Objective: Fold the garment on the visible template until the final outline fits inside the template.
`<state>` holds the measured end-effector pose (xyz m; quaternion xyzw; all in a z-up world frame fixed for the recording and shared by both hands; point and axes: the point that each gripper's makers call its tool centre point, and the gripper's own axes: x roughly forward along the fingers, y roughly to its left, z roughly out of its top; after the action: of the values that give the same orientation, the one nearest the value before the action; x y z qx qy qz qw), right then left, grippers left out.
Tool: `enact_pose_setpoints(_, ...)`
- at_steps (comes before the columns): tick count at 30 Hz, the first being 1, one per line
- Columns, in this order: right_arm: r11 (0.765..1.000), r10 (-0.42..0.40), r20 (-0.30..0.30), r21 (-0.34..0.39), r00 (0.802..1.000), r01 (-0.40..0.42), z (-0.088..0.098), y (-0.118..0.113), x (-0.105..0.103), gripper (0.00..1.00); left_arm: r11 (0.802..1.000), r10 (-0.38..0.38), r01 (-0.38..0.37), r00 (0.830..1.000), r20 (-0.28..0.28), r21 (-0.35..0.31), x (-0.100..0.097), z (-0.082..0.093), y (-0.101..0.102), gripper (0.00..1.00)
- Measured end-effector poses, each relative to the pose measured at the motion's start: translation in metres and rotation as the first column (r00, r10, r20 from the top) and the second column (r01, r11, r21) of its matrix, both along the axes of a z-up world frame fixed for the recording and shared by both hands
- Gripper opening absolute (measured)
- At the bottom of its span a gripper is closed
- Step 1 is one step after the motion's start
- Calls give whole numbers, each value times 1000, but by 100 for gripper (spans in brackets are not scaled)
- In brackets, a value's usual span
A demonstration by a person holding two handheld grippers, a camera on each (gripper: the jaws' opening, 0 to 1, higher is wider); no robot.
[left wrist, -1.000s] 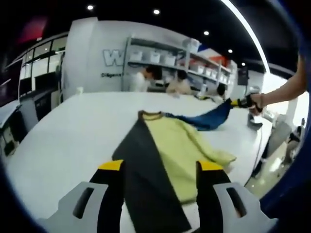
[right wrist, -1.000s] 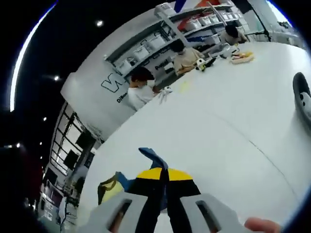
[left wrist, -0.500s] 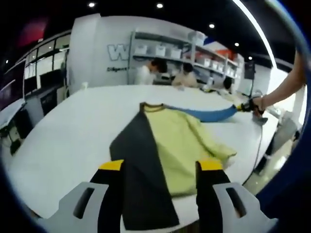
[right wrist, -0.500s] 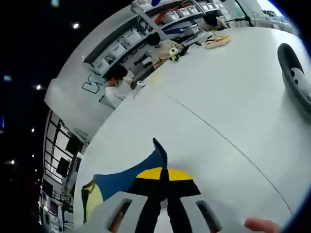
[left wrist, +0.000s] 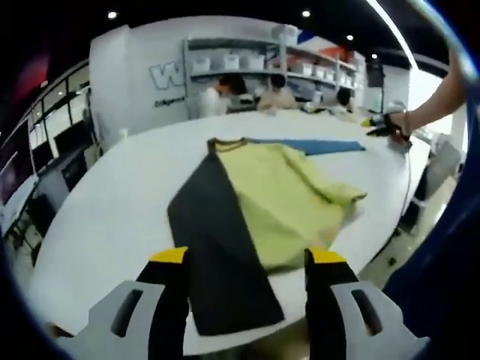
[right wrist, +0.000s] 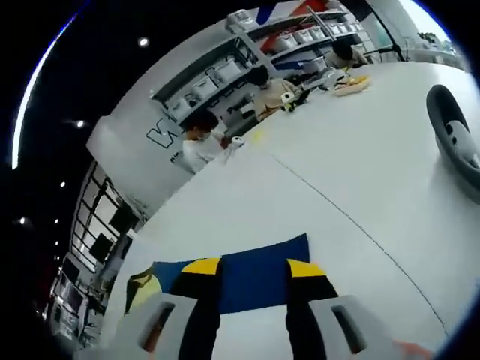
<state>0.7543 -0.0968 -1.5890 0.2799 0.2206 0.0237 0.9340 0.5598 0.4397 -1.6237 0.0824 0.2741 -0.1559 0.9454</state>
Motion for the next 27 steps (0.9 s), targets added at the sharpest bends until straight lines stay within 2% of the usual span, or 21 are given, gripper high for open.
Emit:
enact_pose_setpoints(1,999,35,5,-18,999,-35,2,9,-6,37,998,-14,14,1000,-1,55,-1,-2,4,58)
enact_pose_setpoints(2,996,86,10,-35,996,-86,10,35,-21,37,997,-16,15,1000,5,73,0,-2,5,55)
enact_pose_setpoints(3,994,104,8,-31,995,-103,10,37,-26,36,992,-32,30,999,11,123,0,-2,6,53)
enact_pose_setpoints(4,994,109,7,-28,994,-109,10,33,-26,35,989,-48,46,999,11,144,-1,-3,5,52)
enact_pose_setpoints(5,993,118,19,-8,993,-118,13,41,-35,35,988,-50,48,999,11,148,-1,-4,4,52)
enact_pose_setpoints(6,993,121,27,8,992,-121,15,50,-41,35,975,-69,72,997,-20,208,-2,-10,5,53)
enact_pose_setpoints(7,992,123,38,20,992,-124,18,55,-44,35,972,-67,73,997,-35,221,-4,-12,5,55)
enact_pose_setpoints(8,989,135,93,55,986,-140,28,66,-47,35,964,-101,106,994,-31,244,-3,-13,1,55)
enact_pose_setpoints(9,984,161,117,59,980,-169,33,78,-54,33,960,-109,113,994,-32,258,-3,-15,-1,54)
enact_pose_setpoints(10,984,165,112,56,980,-172,33,80,-57,32,960,-102,107,994,-34,260,-3,-16,-1,52)
enact_pose_setpoints(12,981,184,101,44,978,-189,34,92,-66,32,941,-126,133,991,-42,312,-4,-20,-4,50)
enact_pose_setpoints(13,978,195,119,49,974,-202,37,102,-70,32,933,-131,137,990,-41,332,-4,-20,-4,49)
enact_pose_setpoints(15,973,186,128,116,974,-201,42,114,-77,33,916,-141,146,989,-39,373,-3,-21,-4,46)
enact_pose_setpoints(18,969,160,152,163,975,-184,51,124,-81,32,900,-151,152,988,-35,409,-2,-21,-7,38)
enact_pose_setpoints(20,960,208,178,153,962,-236,61,144,-90,31,895,-149,150,988,-35,419,-1,-24,-14,35)
enact_pose_setpoints(23,950,242,196,149,950,-273,67,164,-97,31,896,-137,144,989,-46,420,0,-29,-21,37)
enact_pose_setpoints(24,946,243,197,168,950,-277,68,169,-99,31,871,-147,158,987,-60,464,0,-34,-22,37)
enact_pose_setpoints(27,946,236,199,177,951,-272,74,173,-102,32,852,-146,149,988,-46,502,0,-36,-21,36)
